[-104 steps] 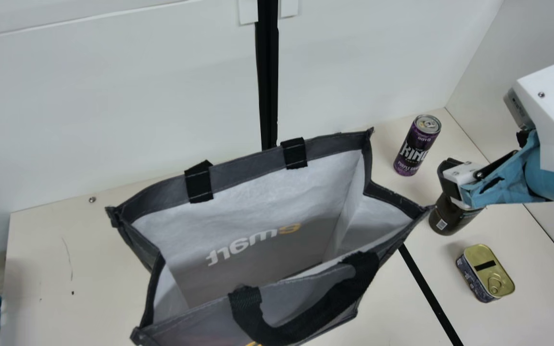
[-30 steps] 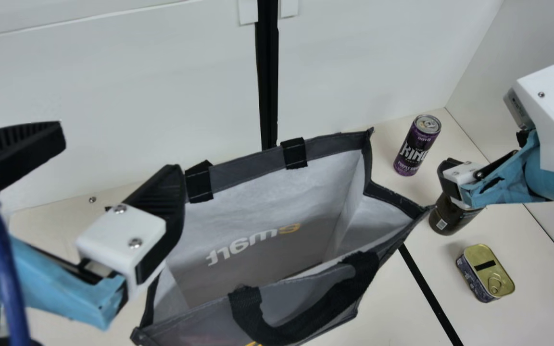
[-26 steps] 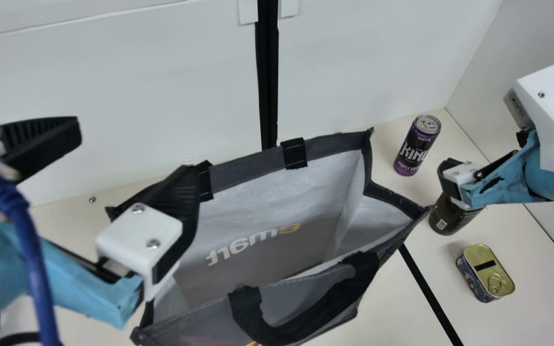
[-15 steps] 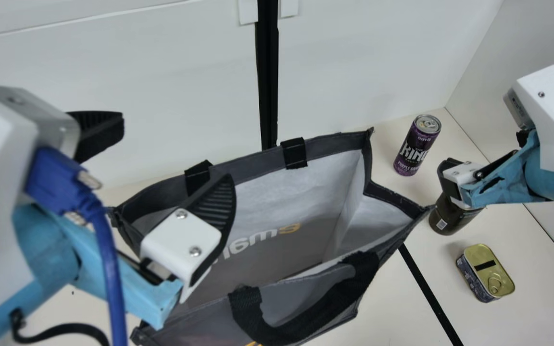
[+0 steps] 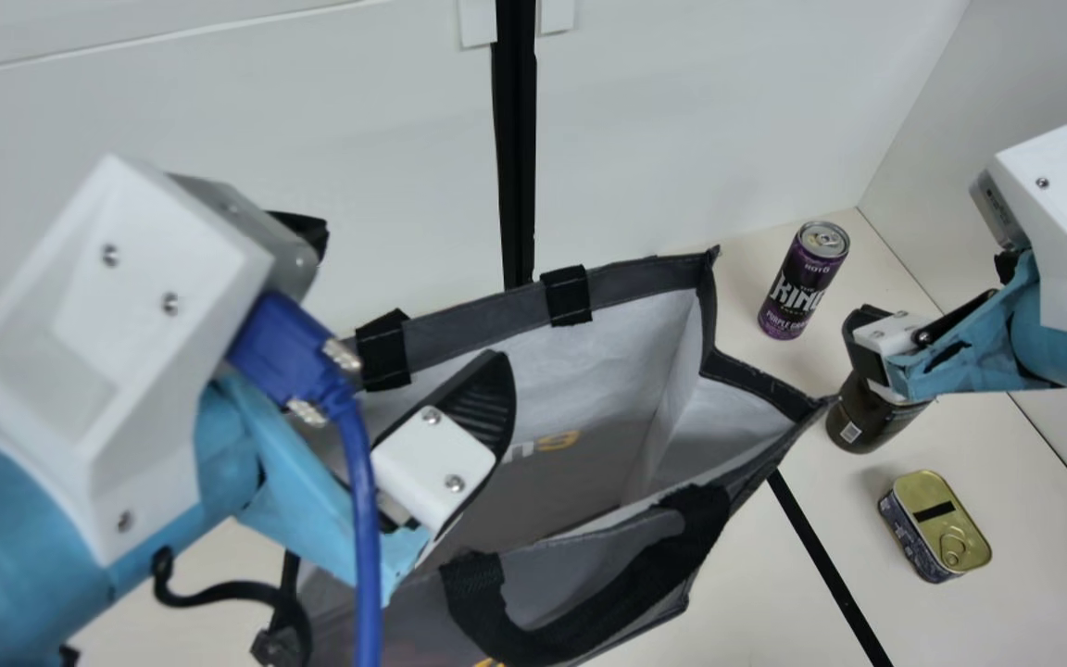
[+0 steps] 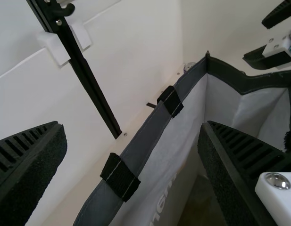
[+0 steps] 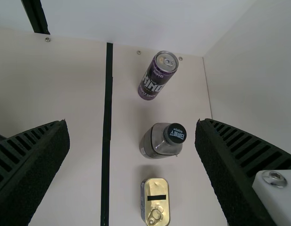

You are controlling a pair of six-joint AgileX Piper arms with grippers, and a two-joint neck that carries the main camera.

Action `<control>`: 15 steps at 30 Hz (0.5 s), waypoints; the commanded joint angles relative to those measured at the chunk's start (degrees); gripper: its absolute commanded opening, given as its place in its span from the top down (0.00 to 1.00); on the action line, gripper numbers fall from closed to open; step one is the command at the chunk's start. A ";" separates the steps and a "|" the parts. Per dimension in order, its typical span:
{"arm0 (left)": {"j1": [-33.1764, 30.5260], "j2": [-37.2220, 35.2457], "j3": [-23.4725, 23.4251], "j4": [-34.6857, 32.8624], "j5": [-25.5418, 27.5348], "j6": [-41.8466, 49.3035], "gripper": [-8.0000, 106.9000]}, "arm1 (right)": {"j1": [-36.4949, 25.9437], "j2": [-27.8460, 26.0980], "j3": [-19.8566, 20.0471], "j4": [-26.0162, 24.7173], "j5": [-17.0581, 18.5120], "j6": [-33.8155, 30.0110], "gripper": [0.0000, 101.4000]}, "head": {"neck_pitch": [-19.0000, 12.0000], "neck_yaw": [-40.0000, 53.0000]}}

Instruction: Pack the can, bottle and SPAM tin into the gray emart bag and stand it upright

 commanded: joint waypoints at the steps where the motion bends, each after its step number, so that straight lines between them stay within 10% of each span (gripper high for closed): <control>1: 0.15 0.81 -0.41 -0.33 0.18 0.45 0.15 | 0.00 0.00 0.00 0.00 0.00 0.00 0.06 | -1.30 -0.05; 15: 1.84 7.40 -5.23 -4.02 3.08 3.50 0.15 | 0.00 0.00 0.00 0.00 0.00 0.00 0.06 | -1.30 -0.05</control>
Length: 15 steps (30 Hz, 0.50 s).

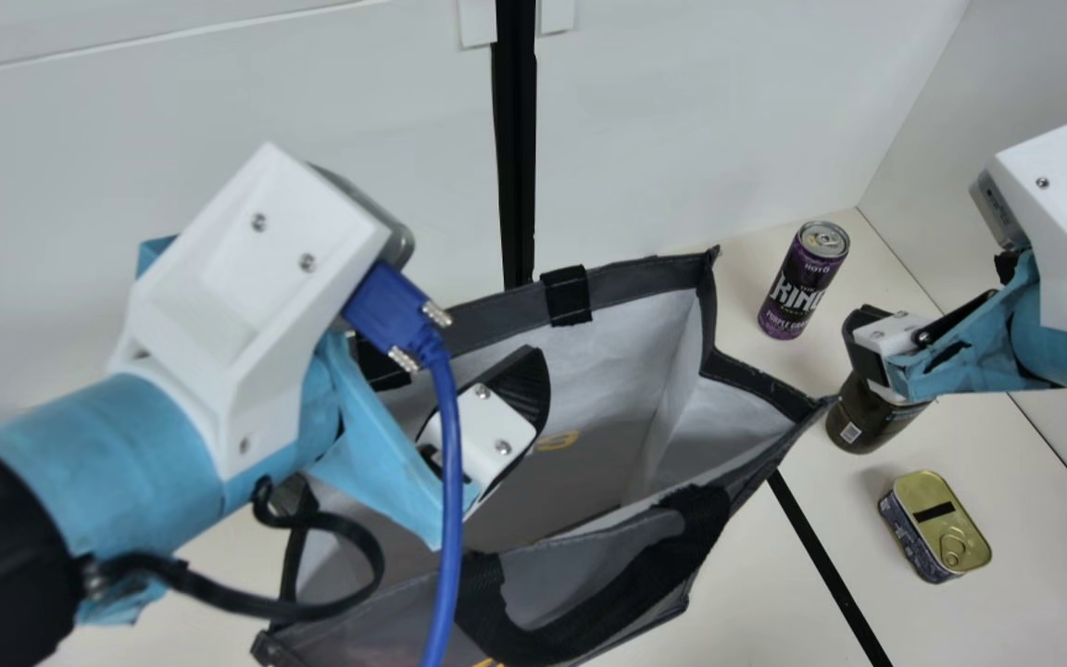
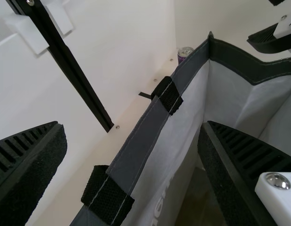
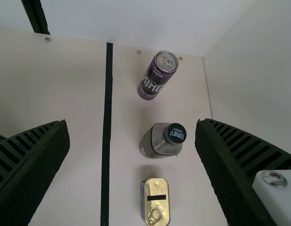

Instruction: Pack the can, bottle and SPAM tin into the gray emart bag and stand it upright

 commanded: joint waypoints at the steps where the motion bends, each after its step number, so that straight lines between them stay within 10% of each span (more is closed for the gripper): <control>1: 0.33 1.03 -0.83 -0.65 0.67 0.41 0.15 | 0.00 0.00 0.00 0.00 0.00 0.00 0.06 | -1.30 -0.14; 15: 1.73 7.44 -6.69 -3.89 6.73 2.59 0.15 | 0.00 0.00 0.00 0.00 0.00 0.00 0.06 | -1.30 -0.14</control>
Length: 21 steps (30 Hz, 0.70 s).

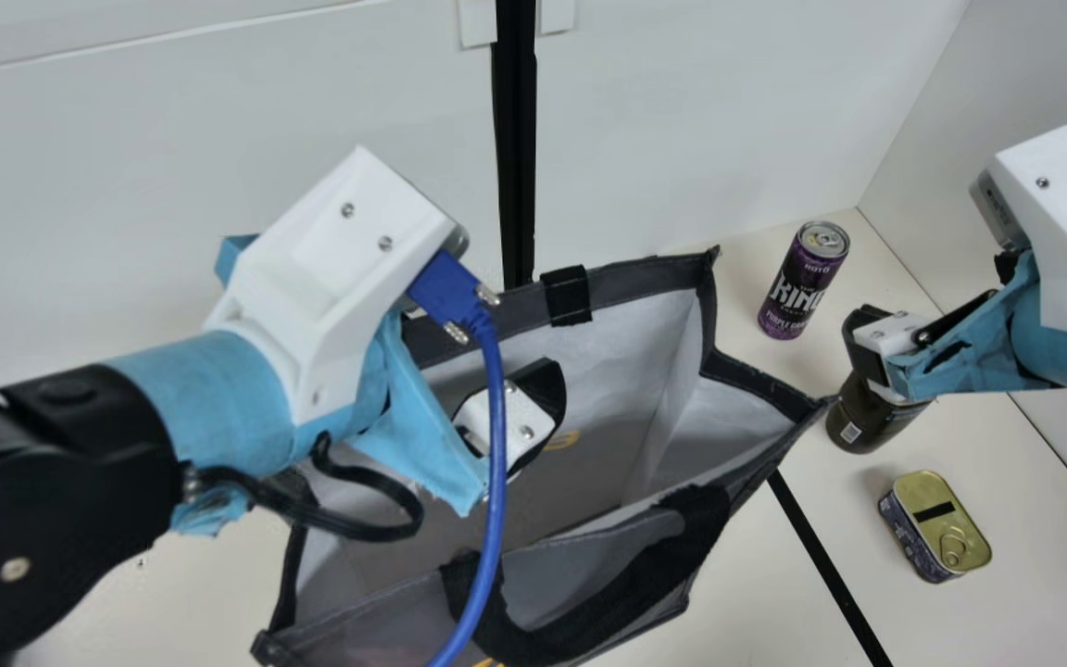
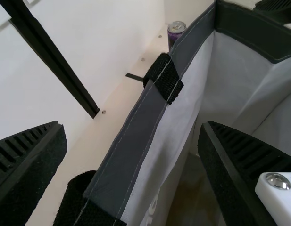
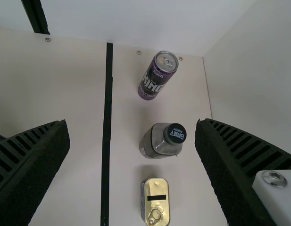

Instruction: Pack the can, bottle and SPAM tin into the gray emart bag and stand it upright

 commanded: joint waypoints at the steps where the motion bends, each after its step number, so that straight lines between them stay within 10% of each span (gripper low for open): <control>1: 0.14 0.64 -0.68 -0.07 0.81 0.04 0.15 | 0.00 0.00 0.00 0.00 0.00 0.00 0.06 | -1.30 -0.14; 6: -0.05 1.99 -2.03 0.09 2.65 0.13 0.15 | 0.00 0.00 0.00 0.00 0.00 0.00 0.06 | -1.30 -0.14; 21: -1.76 1.40 1.90 6.97 2.87 -7.45 1.00 | 0.00 0.00 0.00 0.00 0.00 0.00 0.06 | -1.30 -0.14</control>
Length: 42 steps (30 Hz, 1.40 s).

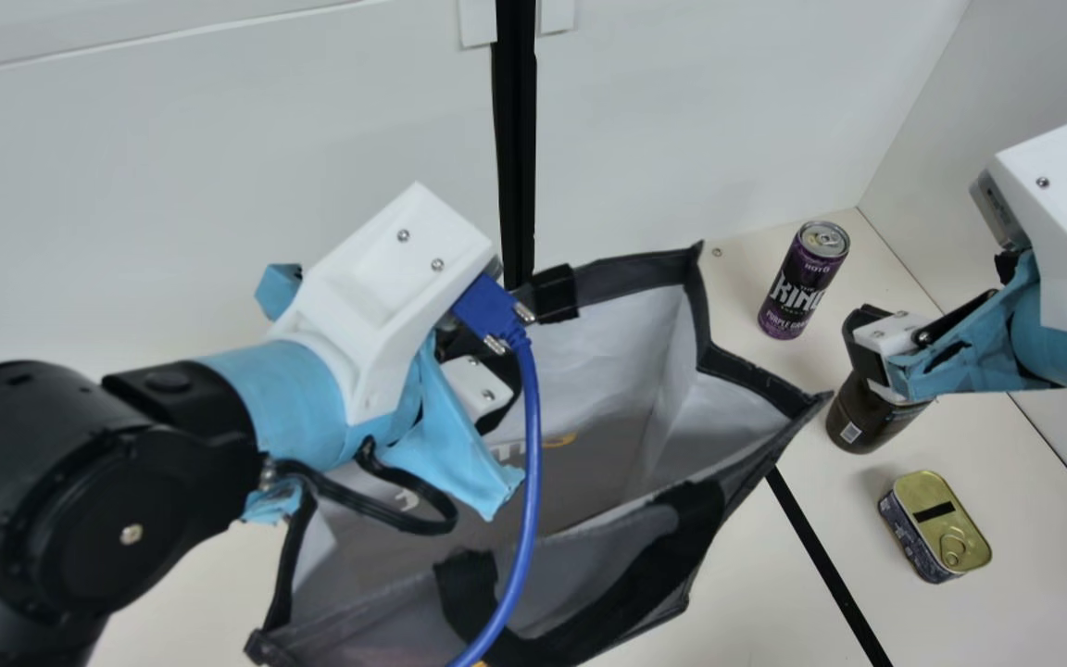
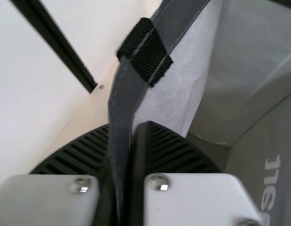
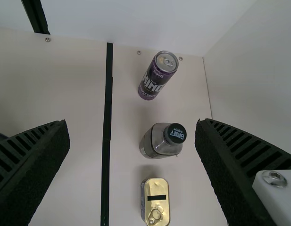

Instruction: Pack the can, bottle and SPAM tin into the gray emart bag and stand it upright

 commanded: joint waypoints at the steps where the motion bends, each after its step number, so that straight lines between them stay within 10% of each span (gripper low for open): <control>1: -0.18 -0.34 1.07 2.16 0.00 -2.66 1.00 | 0.00 0.00 0.00 0.00 0.00 0.00 0.06 | -1.30 -0.05; 42: 6.42 -15.44 13.12 28.17 0.00 -25.83 1.00 | 0.00 0.00 0.00 0.00 0.00 0.00 0.06 | -1.30 -0.05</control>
